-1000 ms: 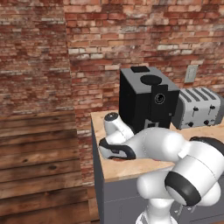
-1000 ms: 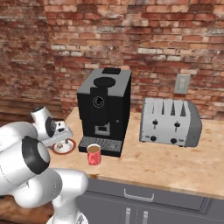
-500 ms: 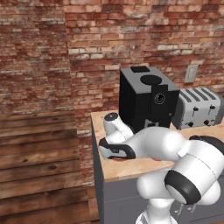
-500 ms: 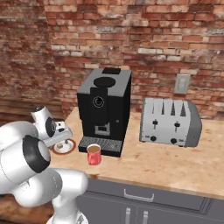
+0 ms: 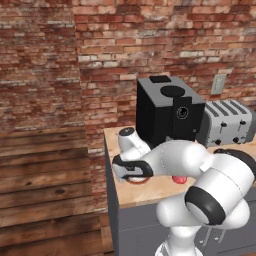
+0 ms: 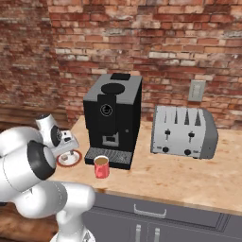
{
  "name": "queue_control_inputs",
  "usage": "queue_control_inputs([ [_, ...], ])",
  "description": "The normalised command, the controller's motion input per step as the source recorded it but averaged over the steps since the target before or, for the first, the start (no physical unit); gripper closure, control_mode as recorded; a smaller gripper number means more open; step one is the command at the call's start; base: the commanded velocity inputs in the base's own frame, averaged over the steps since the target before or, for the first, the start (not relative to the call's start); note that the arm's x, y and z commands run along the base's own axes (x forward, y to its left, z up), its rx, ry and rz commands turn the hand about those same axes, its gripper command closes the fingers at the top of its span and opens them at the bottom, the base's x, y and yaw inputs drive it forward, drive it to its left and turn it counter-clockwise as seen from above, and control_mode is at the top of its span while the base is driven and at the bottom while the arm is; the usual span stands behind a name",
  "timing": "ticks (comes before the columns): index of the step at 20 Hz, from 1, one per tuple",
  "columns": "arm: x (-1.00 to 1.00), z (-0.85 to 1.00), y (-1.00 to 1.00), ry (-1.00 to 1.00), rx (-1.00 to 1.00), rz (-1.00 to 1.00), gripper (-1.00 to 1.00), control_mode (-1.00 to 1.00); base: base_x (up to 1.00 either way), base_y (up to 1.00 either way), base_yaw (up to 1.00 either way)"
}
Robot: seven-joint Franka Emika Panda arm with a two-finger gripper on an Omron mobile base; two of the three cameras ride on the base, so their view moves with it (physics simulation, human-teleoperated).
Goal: Take a sugar cube from the saucer and place it inside the coffee. Then, grab milk from the fridge and place it next to the coffee on the counter to sweeten the coffee.
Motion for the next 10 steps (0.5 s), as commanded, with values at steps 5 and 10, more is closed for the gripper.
queue_control_inputs([
  [5,0.02,0.01,0.0,0.0,0.0,0.02,-1.0,-1.0,0.0,0.0,0.0],
  [10,0.0,-0.14,0.0,0.0,0.01,0.04,-1.0,-1.0,0.0,0.0,0.0],
])
